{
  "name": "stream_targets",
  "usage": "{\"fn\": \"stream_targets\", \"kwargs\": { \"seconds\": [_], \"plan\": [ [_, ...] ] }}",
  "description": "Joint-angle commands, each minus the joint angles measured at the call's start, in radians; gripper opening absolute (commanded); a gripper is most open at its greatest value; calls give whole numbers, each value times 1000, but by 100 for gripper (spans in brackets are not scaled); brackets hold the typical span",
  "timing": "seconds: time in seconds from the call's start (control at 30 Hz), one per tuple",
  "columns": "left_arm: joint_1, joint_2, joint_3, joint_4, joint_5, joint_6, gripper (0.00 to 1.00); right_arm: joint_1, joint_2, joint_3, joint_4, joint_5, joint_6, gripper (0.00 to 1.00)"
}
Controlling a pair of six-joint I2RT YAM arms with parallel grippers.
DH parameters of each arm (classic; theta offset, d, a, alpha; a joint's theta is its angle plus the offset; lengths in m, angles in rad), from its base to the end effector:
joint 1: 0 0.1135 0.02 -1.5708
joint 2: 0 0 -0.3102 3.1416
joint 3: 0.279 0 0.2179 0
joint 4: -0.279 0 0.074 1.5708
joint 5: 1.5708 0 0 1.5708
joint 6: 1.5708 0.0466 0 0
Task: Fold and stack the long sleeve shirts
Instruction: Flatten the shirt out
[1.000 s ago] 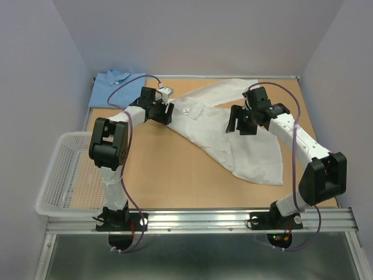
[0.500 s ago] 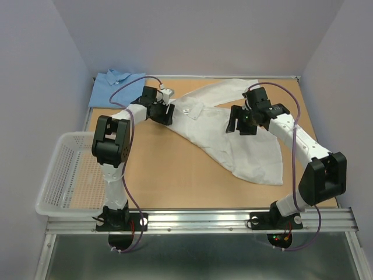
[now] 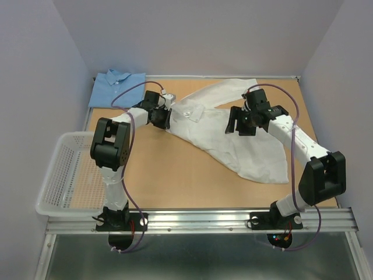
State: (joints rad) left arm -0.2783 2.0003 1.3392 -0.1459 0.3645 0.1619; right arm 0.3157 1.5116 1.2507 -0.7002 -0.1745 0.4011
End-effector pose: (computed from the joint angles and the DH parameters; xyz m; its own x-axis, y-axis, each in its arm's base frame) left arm 0.4114 -0.1348 0.2294 -0.6057 0.3297 -0.7241 0.5992 0.7878 -0.1426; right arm 0.2714 0.0972 0.3288 -0.8737 0.1191 -0.4716 -0.0642 0.9328 0.3546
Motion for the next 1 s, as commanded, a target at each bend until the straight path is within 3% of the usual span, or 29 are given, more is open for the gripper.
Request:
{"fn": "stream_targets", "kwargs": {
  "seconds": [0.0, 0.03, 0.2, 0.3, 0.43, 0.53, 0.67, 0.77, 0.97],
  "plan": [
    [-15, -12, -3, -26, 13, -16, 4, 0, -22, -33, 50, -7, 12, 71],
    [-16, -20, -2, -30, 20, -18, 0, 0, -24, -33, 50, -6, 12, 71],
    [-24, -78, 60, -96, 73, -50, 0, 0, -57, -25, 50, 56, 13, 71],
    [-38, -147, 176, -180, 97, -120, 0, 0, -83, -7, 48, 122, 12, 70],
    [-126, -268, 374, -319, 100, -183, 0, 0, -119, 21, 48, 216, 15, 70],
    [-159, -360, 370, -325, 157, -229, 0, 0, -146, 38, 47, 266, 12, 70],
    [-164, -558, 183, -261, 218, -344, 0, 0, -165, 39, 47, 312, -11, 70],
    [-164, -670, 4, -230, 180, -406, 0, 0, -171, 27, 48, 337, -19, 70],
    [-156, -725, -216, -257, 143, -519, 0, 0, -142, 1, 50, 290, -7, 70]
  ]
}}
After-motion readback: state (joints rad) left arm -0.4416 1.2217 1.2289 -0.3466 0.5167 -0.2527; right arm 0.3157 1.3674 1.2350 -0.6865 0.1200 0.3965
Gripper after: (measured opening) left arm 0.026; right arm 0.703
